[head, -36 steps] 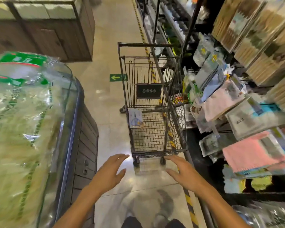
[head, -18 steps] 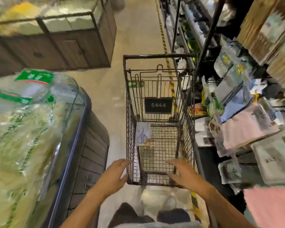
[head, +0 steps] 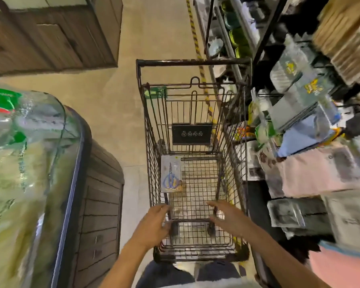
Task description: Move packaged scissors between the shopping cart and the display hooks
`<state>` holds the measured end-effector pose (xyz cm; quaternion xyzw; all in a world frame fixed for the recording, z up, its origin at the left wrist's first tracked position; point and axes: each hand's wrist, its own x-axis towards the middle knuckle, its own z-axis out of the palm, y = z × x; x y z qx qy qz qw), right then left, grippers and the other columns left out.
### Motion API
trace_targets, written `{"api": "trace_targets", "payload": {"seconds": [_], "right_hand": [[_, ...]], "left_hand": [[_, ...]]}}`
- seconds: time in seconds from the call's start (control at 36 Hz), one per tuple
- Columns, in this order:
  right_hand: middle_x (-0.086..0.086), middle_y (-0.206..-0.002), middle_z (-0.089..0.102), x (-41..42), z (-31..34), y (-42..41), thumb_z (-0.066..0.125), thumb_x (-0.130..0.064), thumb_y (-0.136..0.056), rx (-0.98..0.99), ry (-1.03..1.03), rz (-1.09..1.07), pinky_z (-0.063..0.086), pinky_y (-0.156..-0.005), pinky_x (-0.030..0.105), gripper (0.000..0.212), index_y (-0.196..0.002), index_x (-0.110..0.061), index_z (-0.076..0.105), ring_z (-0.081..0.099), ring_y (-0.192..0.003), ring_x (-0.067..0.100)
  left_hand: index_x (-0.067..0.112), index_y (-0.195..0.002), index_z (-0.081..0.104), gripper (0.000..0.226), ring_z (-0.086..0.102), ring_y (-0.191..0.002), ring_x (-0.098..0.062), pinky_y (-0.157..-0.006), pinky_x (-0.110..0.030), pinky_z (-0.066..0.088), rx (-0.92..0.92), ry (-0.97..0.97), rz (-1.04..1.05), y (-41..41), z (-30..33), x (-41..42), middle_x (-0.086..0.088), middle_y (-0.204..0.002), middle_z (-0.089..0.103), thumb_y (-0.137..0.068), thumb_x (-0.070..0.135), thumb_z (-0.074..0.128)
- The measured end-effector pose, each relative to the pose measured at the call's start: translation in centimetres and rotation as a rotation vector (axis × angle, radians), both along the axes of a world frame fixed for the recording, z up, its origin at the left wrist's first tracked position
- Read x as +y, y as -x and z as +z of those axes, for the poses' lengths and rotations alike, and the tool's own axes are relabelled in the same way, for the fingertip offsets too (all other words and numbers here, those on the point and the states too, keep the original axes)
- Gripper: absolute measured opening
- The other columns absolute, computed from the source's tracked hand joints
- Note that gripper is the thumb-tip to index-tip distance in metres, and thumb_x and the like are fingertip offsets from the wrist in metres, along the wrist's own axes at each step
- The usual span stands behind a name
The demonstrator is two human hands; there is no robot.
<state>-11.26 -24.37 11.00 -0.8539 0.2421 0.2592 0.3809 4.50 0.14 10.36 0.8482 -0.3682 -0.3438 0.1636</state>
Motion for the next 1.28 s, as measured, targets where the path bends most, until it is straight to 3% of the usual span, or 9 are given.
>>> {"api": "trace_targets", "payload": {"seconds": [0.19,0.31,0.58,0.72,0.83,0.94,1.03,1.11,1.28], "right_hand": [[-0.009,-0.145,0.046,0.2,-1.4,-3.8,0.055,-0.039,-0.102,0.096,-0.052,-0.114,0.031,-0.087,-0.001,0.051,-0.150,-0.030,0.041,0.050,-0.105,-0.018],[-0.008,-0.155,0.041,0.0,-2.5,-6.6,0.055,-0.039,-0.102,0.064,-0.028,-0.132,0.025,-0.115,0.025,0.050,-0.150,-0.031,0.041,0.036,-0.144,0.012],[-0.008,-0.142,0.057,-3.5,-13.9,-9.8,0.062,-0.030,-0.097,0.052,-0.106,-0.181,0.043,-0.111,0.037,0.043,-0.140,-0.028,0.054,0.053,-0.130,0.010],[-0.009,-0.142,0.055,-4.4,-21.0,-10.9,0.059,-0.034,-0.098,0.152,-0.092,-0.110,0.043,-0.098,0.024,0.046,-0.143,-0.031,0.050,0.059,-0.120,0.014],[-0.008,-0.144,0.050,-4.8,-27.4,-12.5,0.063,-0.029,-0.094,0.155,-0.102,-0.127,0.043,-0.111,0.036,0.055,-0.145,-0.037,0.044,0.051,-0.130,0.015],[-0.002,-0.119,0.061,-4.0,-33.0,-15.1,0.063,-0.006,-0.095,-0.035,-0.286,-0.167,0.055,-0.089,0.025,0.036,-0.127,-0.023,0.059,0.065,-0.103,0.011],[0.006,-0.092,0.067,-3.1,-34.8,-18.1,0.049,-0.018,-0.101,-0.197,-0.556,-0.515,0.052,-0.064,0.028,0.024,-0.097,-0.017,0.073,0.067,-0.071,0.019],[0.011,-0.127,0.058,-1.4,-36.4,-20.7,0.048,-0.028,-0.103,-0.138,-0.148,-0.163,0.054,-0.082,0.036,0.032,-0.131,-0.015,0.059,0.062,-0.108,0.028],[0.013,-0.143,0.043,1.0,-39.1,-23.2,0.068,-0.044,-0.090,-0.130,0.067,-0.441,0.046,-0.104,0.042,0.072,-0.148,-0.015,0.037,0.043,-0.131,0.030]], "left_hand": [[0.027,-0.152,0.037,0.053,0.030,-0.146,-0.017,-0.118,-0.027,0.025,0.079,0.004,-0.023,-5.3,-2.8,-2.2,0.000,-0.160,0.035,-0.101,0.028,0.052],[0.020,-0.151,0.039,0.053,0.033,-0.145,-0.024,-0.119,-0.030,0.025,0.118,-0.041,-0.070,-7.6,-4.3,-4.1,-0.006,-0.157,0.037,-0.100,0.024,0.052],[0.029,-0.152,0.035,0.055,0.034,-0.143,-0.022,-0.118,-0.031,0.029,0.177,-0.155,0.088,-8.6,-11.7,-7.7,-0.004,-0.153,0.041,-0.100,0.027,0.053],[0.023,-0.153,0.036,0.059,0.035,-0.143,-0.021,-0.119,-0.028,0.025,0.180,-0.209,0.147,-7.4,-17.1,-8.9,-0.003,-0.154,0.042,-0.097,0.024,0.056],[0.023,-0.150,0.042,0.057,0.037,-0.140,-0.020,-0.114,-0.024,0.029,0.186,-0.224,0.207,-7.2,-21.8,-10.3,-0.002,-0.150,0.045,-0.095,0.021,0.058],[0.027,-0.147,0.045,0.052,0.035,-0.140,-0.015,-0.108,-0.014,0.022,0.165,-0.212,0.251,-7.3,-24.7,-10.8,0.004,-0.148,0.045,-0.096,0.023,0.058],[0.030,-0.145,0.047,0.053,0.037,-0.128,-0.003,-0.099,0.003,0.011,0.180,-0.189,0.279,-7.4,-25.8,-10.9,0.012,-0.139,0.047,-0.094,0.019,0.061],[0.028,-0.145,0.048,0.055,0.039,-0.135,-0.011,-0.105,-0.006,0.018,0.200,-0.203,0.308,-7.4,-26.2,-10.3,0.006,-0.143,0.049,-0.094,0.018,0.063],[0.030,-0.148,0.040,0.052,0.036,-0.134,-0.009,-0.101,-0.009,0.020,0.203,-0.249,0.278,-7.3,-26.5,-9.4,0.010,-0.142,0.047,-0.099,0.026,0.056]]}}
